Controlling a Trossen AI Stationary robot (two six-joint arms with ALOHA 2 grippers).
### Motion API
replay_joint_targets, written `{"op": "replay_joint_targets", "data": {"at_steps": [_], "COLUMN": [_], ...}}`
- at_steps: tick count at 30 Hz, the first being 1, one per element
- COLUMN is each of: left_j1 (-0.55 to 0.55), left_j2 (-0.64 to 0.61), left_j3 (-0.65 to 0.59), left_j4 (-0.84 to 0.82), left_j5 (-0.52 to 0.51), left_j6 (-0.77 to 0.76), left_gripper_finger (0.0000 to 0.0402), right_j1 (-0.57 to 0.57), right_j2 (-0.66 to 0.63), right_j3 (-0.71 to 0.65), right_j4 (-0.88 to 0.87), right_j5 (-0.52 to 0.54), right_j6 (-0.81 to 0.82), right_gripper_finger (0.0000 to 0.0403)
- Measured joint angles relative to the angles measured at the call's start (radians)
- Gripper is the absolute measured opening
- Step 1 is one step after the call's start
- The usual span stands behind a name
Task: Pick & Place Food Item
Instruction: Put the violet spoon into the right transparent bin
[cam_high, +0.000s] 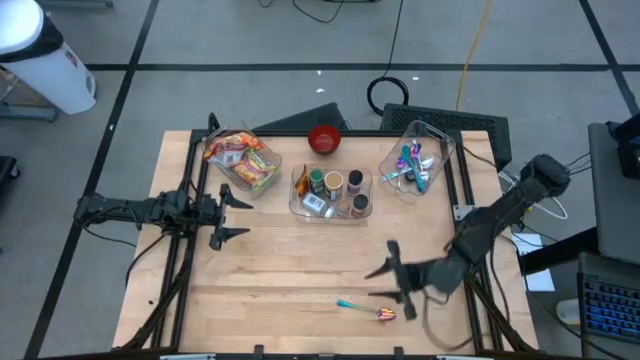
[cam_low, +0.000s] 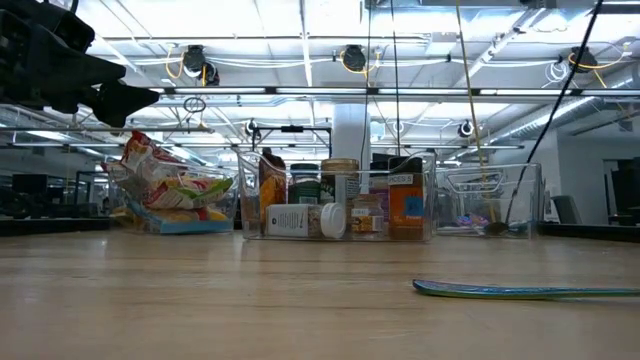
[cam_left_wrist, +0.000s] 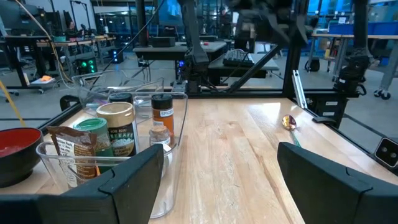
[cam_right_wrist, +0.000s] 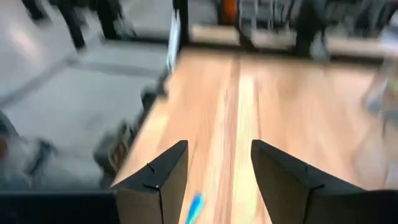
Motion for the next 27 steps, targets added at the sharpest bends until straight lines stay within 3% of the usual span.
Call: {"op": "replay_joint_targets", "data": {"at_steps": [4, 8, 17, 27], "left_j1": [0.000, 0.000, 0.000, 0.000], "left_j2": [0.000, 0.000, 0.000, 0.000], "left_j3": [0.000, 0.000, 0.000, 0.000], "left_j4": [0.000, 0.000, 0.000, 0.000], "left_j5": [0.000, 0.000, 0.000, 0.000], "left_j6": [0.000, 0.000, 0.000, 0.000], "left_gripper_finger": [0.0324, 0.0324, 0.0324, 0.0324], "right_j1": [0.040, 0.043, 0.039, 0.050], "right_j2": [0.136, 0.256, 0.460, 0.550], "right_j3": [0.113, 0.140, 0.142, 0.146], "right_j4": [-0.243, -0.364, -0.300, -0.305], "right_j5": [0.017, -0.025, -0.220, -0.216], "right_j6": [0.174, 0.307, 0.411, 0.467], "right_gripper_finger": [0.0170, 0.0170, 0.0169, 0.0169]}}
